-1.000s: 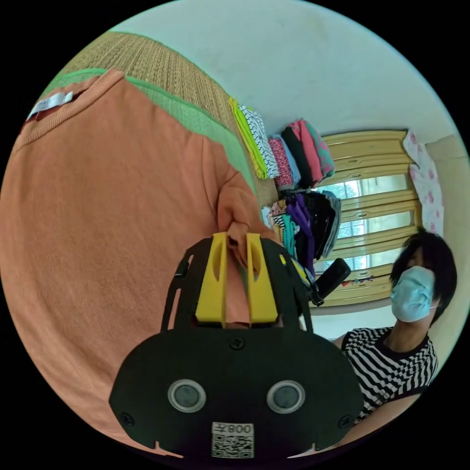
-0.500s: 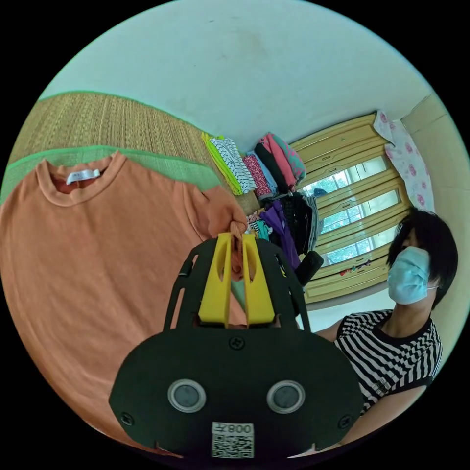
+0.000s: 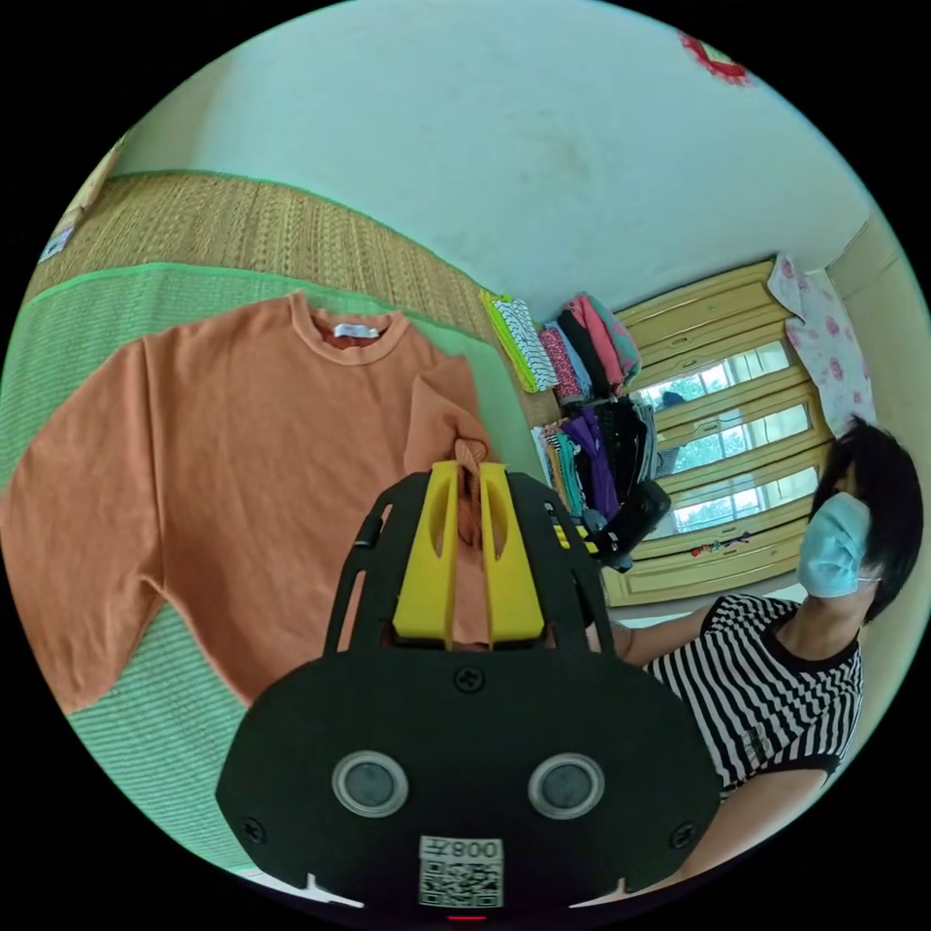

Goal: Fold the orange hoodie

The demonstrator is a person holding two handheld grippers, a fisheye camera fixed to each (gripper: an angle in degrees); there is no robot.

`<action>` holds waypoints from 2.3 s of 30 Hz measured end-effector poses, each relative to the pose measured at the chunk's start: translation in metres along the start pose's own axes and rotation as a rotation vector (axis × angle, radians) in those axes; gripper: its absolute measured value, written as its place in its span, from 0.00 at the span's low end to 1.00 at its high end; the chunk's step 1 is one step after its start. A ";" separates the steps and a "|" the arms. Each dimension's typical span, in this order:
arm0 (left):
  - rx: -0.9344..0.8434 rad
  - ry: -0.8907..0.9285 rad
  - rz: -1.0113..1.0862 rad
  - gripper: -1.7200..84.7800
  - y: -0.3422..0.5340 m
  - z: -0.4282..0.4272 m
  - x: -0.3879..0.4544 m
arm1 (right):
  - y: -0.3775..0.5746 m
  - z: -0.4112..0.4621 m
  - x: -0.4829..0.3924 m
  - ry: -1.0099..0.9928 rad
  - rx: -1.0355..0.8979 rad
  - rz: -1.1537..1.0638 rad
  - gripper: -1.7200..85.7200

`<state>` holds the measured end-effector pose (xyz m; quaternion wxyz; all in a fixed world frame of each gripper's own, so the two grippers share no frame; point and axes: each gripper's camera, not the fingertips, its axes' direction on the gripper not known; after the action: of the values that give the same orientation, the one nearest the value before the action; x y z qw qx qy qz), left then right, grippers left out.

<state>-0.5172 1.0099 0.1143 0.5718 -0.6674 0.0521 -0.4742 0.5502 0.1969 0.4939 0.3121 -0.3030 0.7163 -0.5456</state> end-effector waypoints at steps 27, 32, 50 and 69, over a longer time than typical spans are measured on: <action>0.010 -0.120 -0.018 0.13 -0.061 0.024 -0.076 | -0.022 0.018 -0.037 0.510 -0.210 0.102 0.10; -0.160 -0.060 0.184 0.15 -0.147 0.134 -0.040 | -0.011 0.017 -0.053 0.790 -0.318 0.019 0.13; -0.294 -0.107 0.269 0.06 -0.244 0.284 -0.047 | 0.027 0.037 -0.088 0.921 -0.265 -0.114 0.08; -0.332 -0.175 0.364 0.05 -0.271 0.403 -0.038 | 0.108 -0.070 -0.008 0.692 -0.055 0.231 0.05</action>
<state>-0.3865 1.4131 0.3549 0.5327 -0.7701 0.1987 -0.2891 0.4901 0.2683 0.4049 0.1023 -0.0259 0.8234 -0.5576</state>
